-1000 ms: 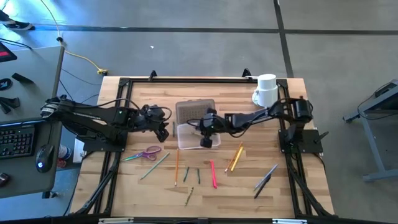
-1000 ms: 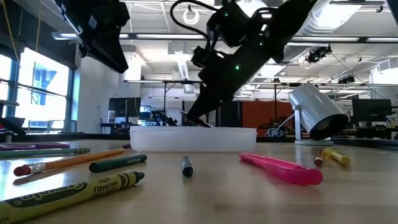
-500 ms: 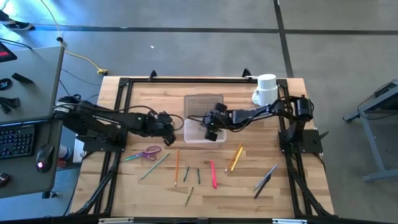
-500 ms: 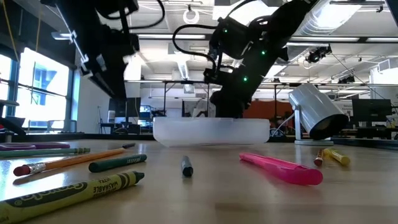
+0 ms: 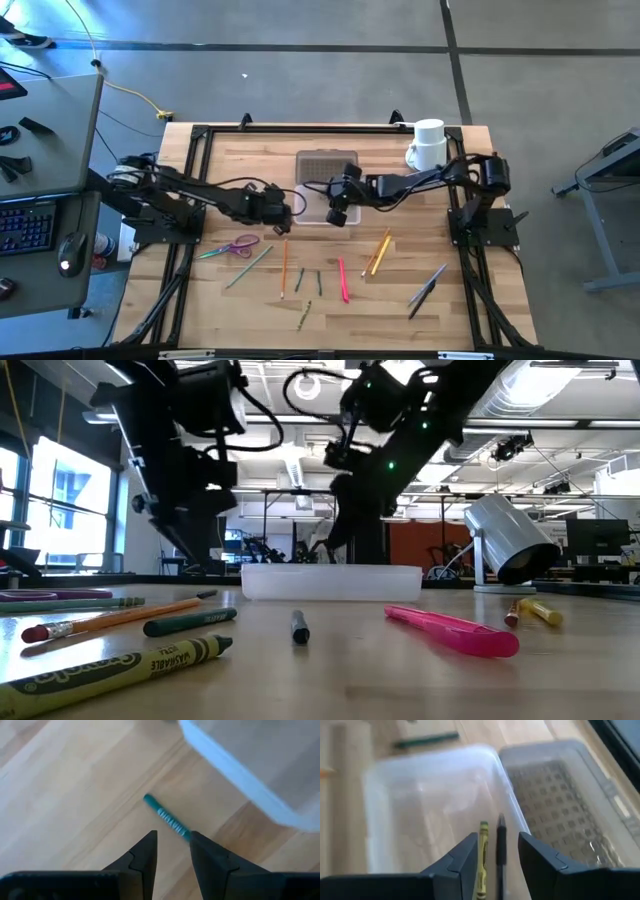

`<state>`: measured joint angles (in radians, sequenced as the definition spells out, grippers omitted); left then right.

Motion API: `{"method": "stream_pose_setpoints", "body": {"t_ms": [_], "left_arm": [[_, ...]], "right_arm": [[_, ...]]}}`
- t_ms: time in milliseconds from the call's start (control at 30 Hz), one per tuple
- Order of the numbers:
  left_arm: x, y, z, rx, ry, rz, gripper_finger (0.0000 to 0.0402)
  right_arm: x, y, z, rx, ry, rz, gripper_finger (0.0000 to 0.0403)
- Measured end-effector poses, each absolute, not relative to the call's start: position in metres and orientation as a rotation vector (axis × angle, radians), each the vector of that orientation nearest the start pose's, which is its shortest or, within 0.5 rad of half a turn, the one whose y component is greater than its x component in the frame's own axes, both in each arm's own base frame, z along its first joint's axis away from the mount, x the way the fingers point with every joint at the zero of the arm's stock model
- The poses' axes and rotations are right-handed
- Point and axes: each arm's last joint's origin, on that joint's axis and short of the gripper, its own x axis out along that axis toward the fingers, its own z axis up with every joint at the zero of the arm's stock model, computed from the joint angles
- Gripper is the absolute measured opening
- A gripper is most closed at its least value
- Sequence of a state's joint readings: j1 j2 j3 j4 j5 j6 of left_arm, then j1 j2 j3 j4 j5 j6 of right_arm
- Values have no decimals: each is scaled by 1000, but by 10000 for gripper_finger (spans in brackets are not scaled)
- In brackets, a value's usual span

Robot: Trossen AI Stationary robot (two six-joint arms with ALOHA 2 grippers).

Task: Pick & place school supplies into a supply box
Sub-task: Put the top green crayon into the gray supply box

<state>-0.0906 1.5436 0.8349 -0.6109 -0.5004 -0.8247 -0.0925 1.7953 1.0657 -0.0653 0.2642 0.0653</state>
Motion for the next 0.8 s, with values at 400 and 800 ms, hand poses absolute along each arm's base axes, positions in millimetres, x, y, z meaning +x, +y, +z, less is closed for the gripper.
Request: {"method": "stream_pose_setpoints", "body": {"t_ms": [400,800], "left_arm": [[266,-10,143,-433,927,935,150],[260,-9,127,-477,898,947,150]], "right_arm": [[344,-36,240,-12,619,-312,126],[342,-29,254,21,547,-204,126]]}}
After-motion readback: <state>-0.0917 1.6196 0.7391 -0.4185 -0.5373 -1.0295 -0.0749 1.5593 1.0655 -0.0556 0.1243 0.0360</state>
